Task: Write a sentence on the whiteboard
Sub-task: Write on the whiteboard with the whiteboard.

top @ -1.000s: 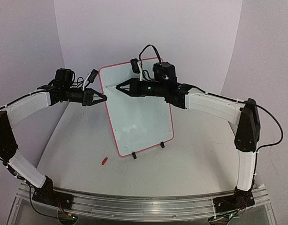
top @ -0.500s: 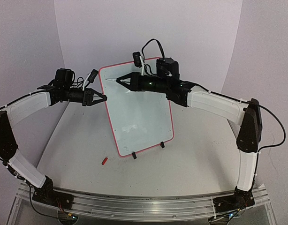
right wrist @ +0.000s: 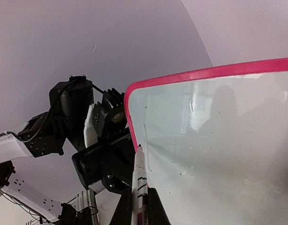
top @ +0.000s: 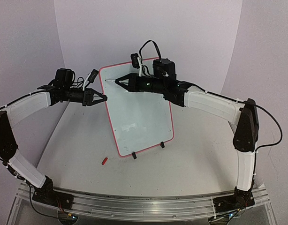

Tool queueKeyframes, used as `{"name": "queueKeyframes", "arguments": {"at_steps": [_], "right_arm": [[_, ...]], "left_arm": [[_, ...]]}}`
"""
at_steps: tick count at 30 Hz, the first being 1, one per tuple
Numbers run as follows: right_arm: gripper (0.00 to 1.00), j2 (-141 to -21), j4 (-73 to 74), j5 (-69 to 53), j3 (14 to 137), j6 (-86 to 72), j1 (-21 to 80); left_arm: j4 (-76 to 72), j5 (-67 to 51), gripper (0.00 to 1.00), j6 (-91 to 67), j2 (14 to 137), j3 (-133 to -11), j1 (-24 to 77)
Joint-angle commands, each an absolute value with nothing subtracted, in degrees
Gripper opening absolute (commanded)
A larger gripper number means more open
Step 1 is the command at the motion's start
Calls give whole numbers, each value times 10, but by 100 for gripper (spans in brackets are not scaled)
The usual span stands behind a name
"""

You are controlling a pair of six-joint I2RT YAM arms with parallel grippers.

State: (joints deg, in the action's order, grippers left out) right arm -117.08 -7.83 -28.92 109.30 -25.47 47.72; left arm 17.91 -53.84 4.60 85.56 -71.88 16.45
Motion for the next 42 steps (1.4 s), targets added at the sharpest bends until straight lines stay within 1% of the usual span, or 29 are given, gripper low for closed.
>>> {"name": "queueKeyframes", "arguments": {"at_steps": [1, 18, 31, 38, 42], "right_arm": [[0, -1182, -72, -273, 1123, -244, 481], [0, -1158, -69, -201, 1092, -240, 481], [0, -1130, -91, -174, 1052, -239, 481], [0, -1123, -98, -187, 1046, -238, 481], [0, -1104, -119, -228, 1029, -238, 481]], "left_arm": [[202, -521, 0, 80, 861, -709, 177], [206, -517, 0, 84, 863, -710, 181], [208, -515, 0, 85, 863, -710, 181], [208, -515, 0, 85, 862, -710, 181], [209, -512, 0, 85, 861, -711, 181]]}}
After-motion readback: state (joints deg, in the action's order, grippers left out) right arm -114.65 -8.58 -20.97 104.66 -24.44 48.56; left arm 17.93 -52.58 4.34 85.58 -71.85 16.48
